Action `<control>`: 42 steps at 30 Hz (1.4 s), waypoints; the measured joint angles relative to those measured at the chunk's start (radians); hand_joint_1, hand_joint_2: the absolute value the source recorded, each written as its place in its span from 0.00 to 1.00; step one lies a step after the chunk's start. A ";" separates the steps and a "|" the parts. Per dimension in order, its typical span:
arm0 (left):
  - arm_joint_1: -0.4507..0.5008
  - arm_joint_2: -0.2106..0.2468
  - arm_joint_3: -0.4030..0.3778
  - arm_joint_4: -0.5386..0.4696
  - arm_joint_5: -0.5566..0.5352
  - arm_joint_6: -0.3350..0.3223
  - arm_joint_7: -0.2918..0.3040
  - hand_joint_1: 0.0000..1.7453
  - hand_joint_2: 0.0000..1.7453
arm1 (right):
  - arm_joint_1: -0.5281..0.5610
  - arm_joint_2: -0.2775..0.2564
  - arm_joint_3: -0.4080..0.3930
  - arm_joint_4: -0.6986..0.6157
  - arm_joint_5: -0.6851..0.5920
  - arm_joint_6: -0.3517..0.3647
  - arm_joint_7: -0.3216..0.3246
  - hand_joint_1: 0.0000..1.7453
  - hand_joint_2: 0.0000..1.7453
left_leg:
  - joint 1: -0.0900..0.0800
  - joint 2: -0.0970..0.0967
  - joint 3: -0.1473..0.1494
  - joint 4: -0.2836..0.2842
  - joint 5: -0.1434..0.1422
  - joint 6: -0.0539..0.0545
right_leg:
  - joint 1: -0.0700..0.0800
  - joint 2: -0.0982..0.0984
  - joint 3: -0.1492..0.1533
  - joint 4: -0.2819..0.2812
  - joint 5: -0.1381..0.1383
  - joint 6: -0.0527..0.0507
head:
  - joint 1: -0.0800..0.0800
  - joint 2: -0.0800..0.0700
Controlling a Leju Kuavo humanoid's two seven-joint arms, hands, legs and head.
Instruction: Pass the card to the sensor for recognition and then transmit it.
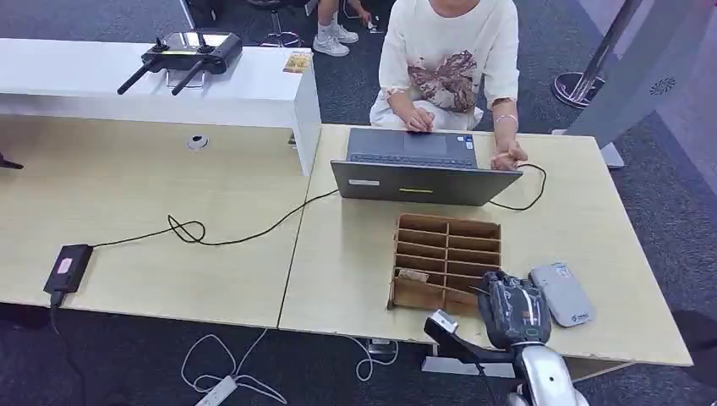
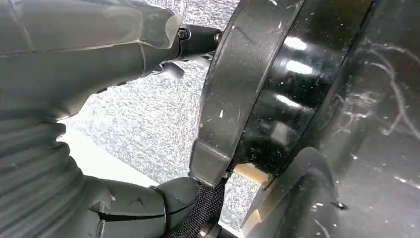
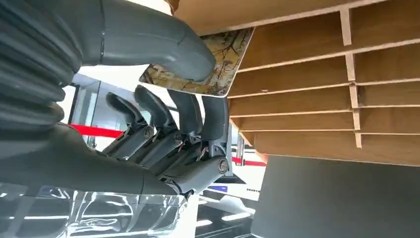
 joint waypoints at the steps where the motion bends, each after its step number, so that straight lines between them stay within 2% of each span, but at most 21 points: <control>1: 0.000 0.000 0.000 0.000 0.000 0.000 0.000 0.00 1.00 | 0.000 0.000 0.000 0.000 0.000 -0.004 0.000 0.96 1.00 | 0.000 0.000 0.000 0.000 0.000 0.000 | 0.000 0.000 0.000 0.000 0.000 0.000 | 0.000 0.000; 11: -0.001 0.000 -0.010 0.000 0.003 0.000 0.000 0.00 1.00 | 0.002 0.000 -0.001 -0.004 -0.002 -0.046 -0.015 0.97 1.00 | 0.000 0.000 0.000 0.000 0.000 0.000 | 0.000 0.000 0.000 0.000 0.000 0.000 | 0.000 0.000; 13: -0.001 0.000 -0.011 0.000 0.006 -0.001 0.002 0.00 1.00 | 0.002 0.003 -0.001 -0.008 -0.007 -0.067 -0.031 1.00 1.00 | 0.000 0.000 0.000 0.000 0.000 0.000 | 0.000 0.000 0.000 0.000 0.000 0.000 | 0.000 0.000; 19: -0.002 0.000 -0.011 0.000 0.020 -0.004 0.009 0.00 1.00 | -0.004 0.019 -0.003 -0.009 -0.070 -0.104 -0.095 1.00 1.00 | 0.000 0.000 0.000 0.000 0.000 0.000 | 0.000 0.000 0.000 0.000 0.000 0.000 | 0.000 0.000; 25: -0.001 0.000 -0.014 0.000 0.021 -0.004 0.008 0.00 1.00 | -0.001 0.027 -0.006 -0.029 -0.159 -0.091 -0.168 1.00 1.00 | 0.000 0.000 0.000 0.000 0.000 0.000 | 0.000 0.000 0.000 0.000 0.000 0.000 | 0.000 0.000; 33: 0.001 0.006 -0.015 0.000 0.023 -0.003 -0.008 0.00 1.00 | 0.006 0.028 -0.005 -0.052 -0.248 -0.074 -0.224 1.00 1.00 | 0.000 0.000 0.000 0.000 0.000 0.000 | 0.000 0.000 0.000 0.000 0.000 0.000 | 0.000 0.000; 42: 0.008 0.012 -0.018 0.000 0.033 0.000 -0.031 0.00 1.00 | 0.008 0.006 -0.006 -0.056 -0.460 -0.023 -0.319 1.00 1.00 | 0.001 0.000 0.000 0.000 0.000 0.000 | 0.001 0.000 0.000 0.000 0.000 0.000 | 0.000 0.000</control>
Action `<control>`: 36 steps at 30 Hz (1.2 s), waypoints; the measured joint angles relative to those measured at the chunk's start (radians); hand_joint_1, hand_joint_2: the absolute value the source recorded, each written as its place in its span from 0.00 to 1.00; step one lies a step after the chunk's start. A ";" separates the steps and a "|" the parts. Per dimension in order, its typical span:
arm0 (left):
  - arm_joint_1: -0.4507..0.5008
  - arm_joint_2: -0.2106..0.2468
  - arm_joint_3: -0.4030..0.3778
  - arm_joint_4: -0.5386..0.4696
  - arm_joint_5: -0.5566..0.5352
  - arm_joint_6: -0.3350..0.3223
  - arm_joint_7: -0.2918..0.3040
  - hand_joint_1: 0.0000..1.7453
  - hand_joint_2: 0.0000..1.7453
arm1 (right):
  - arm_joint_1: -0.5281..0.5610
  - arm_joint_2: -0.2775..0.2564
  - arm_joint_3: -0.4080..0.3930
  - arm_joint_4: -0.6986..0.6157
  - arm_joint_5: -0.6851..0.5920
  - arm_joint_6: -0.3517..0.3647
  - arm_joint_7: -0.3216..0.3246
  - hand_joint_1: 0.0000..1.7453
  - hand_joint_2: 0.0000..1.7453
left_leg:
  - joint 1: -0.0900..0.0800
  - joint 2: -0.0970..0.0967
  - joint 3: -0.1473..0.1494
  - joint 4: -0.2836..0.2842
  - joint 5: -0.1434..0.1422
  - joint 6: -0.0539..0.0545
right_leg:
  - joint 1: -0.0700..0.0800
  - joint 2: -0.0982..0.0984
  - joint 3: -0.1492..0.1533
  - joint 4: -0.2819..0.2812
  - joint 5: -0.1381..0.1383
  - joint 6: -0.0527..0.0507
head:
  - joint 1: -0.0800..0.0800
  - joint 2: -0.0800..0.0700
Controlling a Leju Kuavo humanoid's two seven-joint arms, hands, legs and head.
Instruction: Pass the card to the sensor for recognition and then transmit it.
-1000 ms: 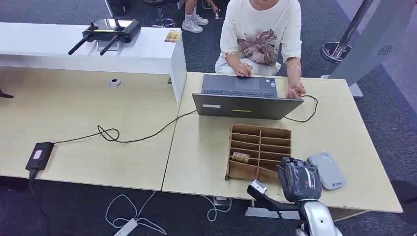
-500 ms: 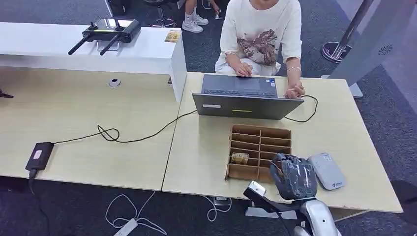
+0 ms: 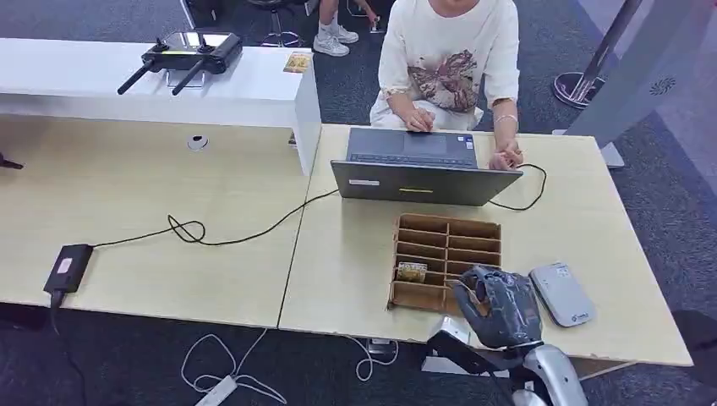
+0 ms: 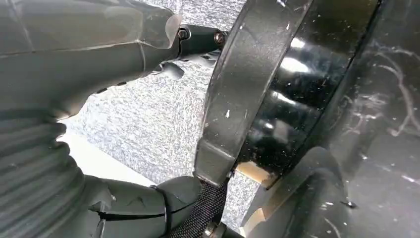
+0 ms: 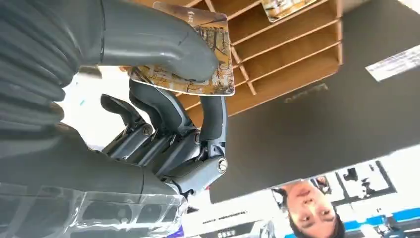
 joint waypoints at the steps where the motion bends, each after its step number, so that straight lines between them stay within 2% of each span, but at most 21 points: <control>1: 0.000 0.002 -0.002 0.000 0.001 0.000 -0.002 0.00 1.00 | 0.000 -0.003 0.000 0.000 -0.013 0.000 -0.007 1.00 1.00 | 0.000 0.000 0.000 0.000 0.000 0.000 | 0.000 0.000 0.000 0.000 0.000 0.000 | 0.000 0.000; 13: 0.005 0.011 -0.016 0.000 0.021 0.000 -0.021 0.00 1.00 | -0.001 -0.017 0.002 -0.002 -0.118 0.026 -0.070 1.00 1.00 | 0.001 0.000 0.000 0.000 0.000 0.000 | 0.001 0.000 0.000 0.000 0.000 0.000 | 0.000 0.000; 23: 0.007 0.015 -0.022 0.000 0.025 0.003 -0.032 0.00 1.00 | -0.015 -0.026 0.015 -0.019 -0.171 0.010 -0.138 1.00 1.00 | 0.001 0.000 0.000 0.000 0.000 0.000 | 0.001 0.000 0.000 0.000 0.000 0.000 | 0.000 0.000; 36: 0.010 0.024 -0.037 0.000 0.033 0.002 -0.052 0.00 1.00 | -0.060 -0.048 0.035 -0.067 -0.166 -0.022 -0.162 1.00 1.00 | 0.001 0.000 0.000 0.000 0.000 0.000 | 0.002 0.000 0.000 0.000 0.000 0.000 | 0.000 0.000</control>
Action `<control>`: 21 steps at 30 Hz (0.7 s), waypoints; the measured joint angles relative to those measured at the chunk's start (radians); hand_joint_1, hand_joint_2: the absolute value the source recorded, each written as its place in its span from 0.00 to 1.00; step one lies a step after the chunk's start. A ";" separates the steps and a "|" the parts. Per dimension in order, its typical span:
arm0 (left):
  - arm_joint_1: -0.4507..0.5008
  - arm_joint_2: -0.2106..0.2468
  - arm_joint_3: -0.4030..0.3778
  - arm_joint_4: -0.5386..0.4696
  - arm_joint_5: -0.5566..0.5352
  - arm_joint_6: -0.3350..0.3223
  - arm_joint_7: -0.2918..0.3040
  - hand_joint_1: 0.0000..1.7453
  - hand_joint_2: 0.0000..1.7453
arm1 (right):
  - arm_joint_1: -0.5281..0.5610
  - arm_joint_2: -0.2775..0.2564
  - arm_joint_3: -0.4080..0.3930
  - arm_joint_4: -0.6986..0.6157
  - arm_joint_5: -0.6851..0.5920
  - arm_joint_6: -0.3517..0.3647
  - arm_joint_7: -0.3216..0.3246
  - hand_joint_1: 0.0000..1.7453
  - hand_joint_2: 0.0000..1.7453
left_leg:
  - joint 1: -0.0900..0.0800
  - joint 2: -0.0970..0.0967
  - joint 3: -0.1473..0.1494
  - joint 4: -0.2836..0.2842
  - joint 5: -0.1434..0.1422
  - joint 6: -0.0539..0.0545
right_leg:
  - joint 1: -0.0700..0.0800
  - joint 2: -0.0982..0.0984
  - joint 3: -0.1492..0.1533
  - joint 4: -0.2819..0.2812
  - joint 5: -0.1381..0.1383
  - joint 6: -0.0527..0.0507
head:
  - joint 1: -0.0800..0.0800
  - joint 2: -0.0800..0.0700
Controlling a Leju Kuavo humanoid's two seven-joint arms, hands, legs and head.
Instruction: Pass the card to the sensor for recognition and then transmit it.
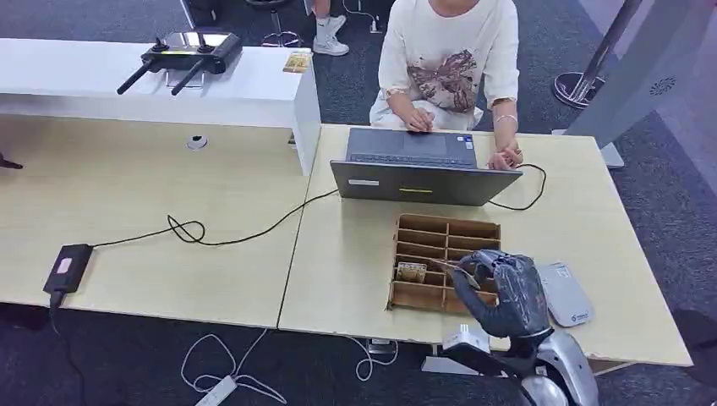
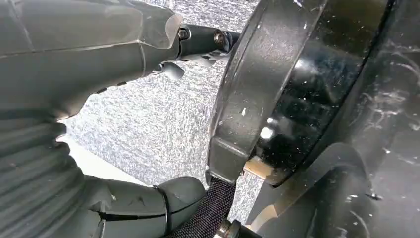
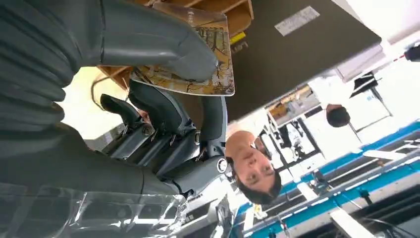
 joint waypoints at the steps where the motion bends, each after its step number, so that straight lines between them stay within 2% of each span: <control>1: 0.000 0.000 -0.003 0.000 0.000 0.000 -0.002 0.00 1.00 | -0.002 -0.003 0.001 -0.005 0.000 -0.003 0.000 1.00 1.00 | 0.000 0.000 0.000 0.000 0.000 0.000 | 0.000 0.000 0.000 0.000 0.000 0.000 | 0.000 0.000; 8: 0.000 0.004 -0.013 0.000 0.000 -0.002 -0.014 0.00 1.00 | -0.015 -0.023 0.010 -0.032 -0.002 -0.021 -0.020 1.00 1.00 | 0.000 0.000 0.000 0.000 0.000 0.000 | 0.000 0.000 0.000 0.000 0.000 0.000 | 0.000 0.000; 15: 0.000 0.005 -0.028 0.000 0.000 -0.002 -0.020 0.00 1.00 | -0.071 -0.043 0.034 -0.039 -0.035 -0.047 -0.067 1.00 1.00 | 0.000 0.000 0.000 0.000 0.000 0.000 | 0.000 0.000 0.000 0.000 0.000 0.000 | 0.000 0.000; 21: 0.000 0.008 -0.029 0.000 0.001 -0.003 -0.024 0.00 1.00 | -0.126 -0.055 0.053 -0.033 -0.052 -0.055 -0.076 1.00 1.00 | 0.000 0.000 0.000 0.000 0.000 0.000 | 0.000 0.000 0.000 0.000 0.000 0.000 | 0.000 0.000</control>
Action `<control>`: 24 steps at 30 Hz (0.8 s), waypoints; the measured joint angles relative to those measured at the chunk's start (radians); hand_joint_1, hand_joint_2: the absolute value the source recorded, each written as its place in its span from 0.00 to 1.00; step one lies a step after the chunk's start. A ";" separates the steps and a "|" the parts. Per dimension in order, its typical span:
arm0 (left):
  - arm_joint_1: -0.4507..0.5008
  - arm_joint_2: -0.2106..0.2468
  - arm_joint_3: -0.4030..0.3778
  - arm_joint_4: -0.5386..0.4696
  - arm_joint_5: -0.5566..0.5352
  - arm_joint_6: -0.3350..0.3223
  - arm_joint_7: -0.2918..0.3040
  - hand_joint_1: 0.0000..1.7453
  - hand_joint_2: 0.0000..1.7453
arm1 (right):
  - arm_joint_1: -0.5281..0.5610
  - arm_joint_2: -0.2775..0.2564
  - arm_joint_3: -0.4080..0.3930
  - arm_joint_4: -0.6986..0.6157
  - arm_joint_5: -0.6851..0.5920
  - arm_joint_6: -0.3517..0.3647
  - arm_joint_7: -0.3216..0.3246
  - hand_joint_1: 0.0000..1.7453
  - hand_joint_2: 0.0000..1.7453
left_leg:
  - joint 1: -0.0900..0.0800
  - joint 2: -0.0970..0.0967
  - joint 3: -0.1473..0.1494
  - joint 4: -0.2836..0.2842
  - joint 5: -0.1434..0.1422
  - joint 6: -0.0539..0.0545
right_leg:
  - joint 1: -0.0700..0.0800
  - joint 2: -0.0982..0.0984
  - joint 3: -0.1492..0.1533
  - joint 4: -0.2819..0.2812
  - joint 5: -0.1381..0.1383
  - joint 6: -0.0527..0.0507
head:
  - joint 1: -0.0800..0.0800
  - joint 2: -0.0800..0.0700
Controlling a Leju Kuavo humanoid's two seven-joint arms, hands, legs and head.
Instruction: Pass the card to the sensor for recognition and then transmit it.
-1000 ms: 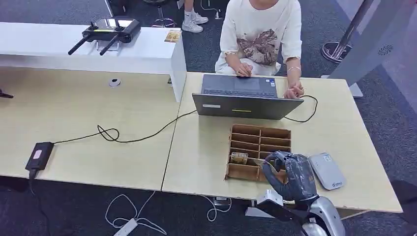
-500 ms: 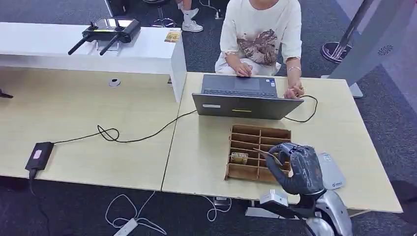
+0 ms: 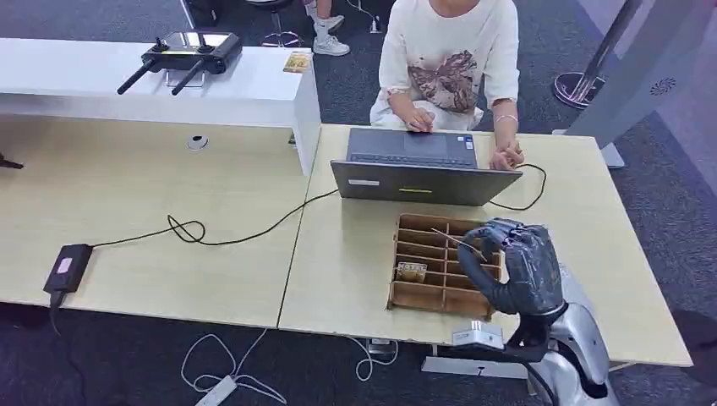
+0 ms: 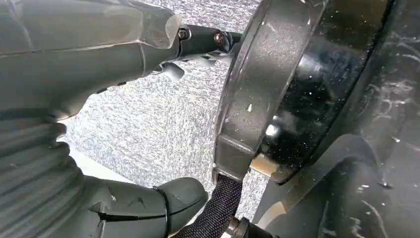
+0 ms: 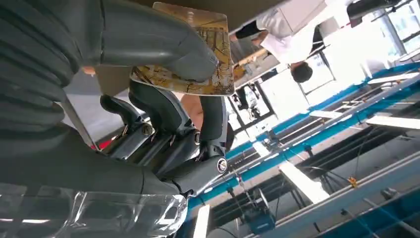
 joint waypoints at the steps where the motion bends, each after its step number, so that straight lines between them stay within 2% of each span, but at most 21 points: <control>1: 0.000 0.000 0.000 0.000 0.000 0.000 -0.002 0.00 1.00 | -0.011 0.000 0.004 0.003 -0.003 0.000 -0.004 1.00 1.00 | 0.000 0.000 0.000 0.000 0.000 0.000 | 0.000 0.000 0.000 0.000 0.000 0.000 | 0.000 0.000; 6: 0.001 0.001 -0.001 0.000 0.000 0.000 -0.008 0.00 1.00 | -0.083 0.000 0.023 0.018 -0.027 -0.008 -0.018 1.00 1.00 | 0.000 0.000 0.000 0.000 0.000 0.000 | 0.000 0.000 0.000 0.000 0.000 0.000 | 0.000 0.000; 17: 0.003 0.012 -0.004 0.000 0.004 -0.011 -0.042 0.00 1.00 | -0.230 0.000 0.044 0.054 -0.064 0.003 0.004 1.00 1.00 | 0.000 0.000 0.000 0.000 0.000 0.000 | 0.000 0.000 0.000 0.000 0.000 0.000 | 0.000 0.000; 24: 0.005 0.016 -0.004 0.000 0.017 -0.022 -0.052 0.00 1.00 | -0.378 0.002 0.065 0.163 -0.082 0.036 0.024 1.00 1.00 | 0.000 0.000 0.000 0.000 0.001 0.000 | 0.000 0.000 0.000 0.001 0.001 0.000 | 0.000 0.000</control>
